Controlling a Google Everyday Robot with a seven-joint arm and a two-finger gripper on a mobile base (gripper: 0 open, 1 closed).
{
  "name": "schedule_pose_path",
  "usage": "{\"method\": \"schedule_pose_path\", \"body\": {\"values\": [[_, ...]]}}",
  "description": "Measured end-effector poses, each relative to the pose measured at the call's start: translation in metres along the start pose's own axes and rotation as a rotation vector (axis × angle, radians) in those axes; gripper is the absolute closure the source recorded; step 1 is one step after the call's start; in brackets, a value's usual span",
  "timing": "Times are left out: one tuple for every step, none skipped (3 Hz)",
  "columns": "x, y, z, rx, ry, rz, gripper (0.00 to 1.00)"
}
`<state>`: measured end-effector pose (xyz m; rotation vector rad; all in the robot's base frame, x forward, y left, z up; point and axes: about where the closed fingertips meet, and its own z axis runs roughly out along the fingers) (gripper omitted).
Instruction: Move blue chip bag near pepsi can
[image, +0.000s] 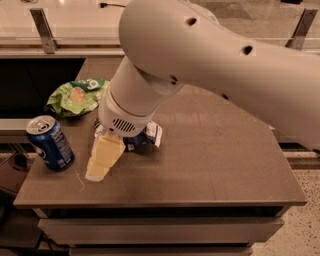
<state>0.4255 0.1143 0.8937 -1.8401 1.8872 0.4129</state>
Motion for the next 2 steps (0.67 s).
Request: {"method": "schedule_pose_path", "body": {"values": [[-0.0015, 0.0011, -0.0008, 0.002, 0.0, -0.004, 0.18], [-0.0029, 0.0022, -0.0016, 0.004, 0.0, -0.007, 0.0]]}}
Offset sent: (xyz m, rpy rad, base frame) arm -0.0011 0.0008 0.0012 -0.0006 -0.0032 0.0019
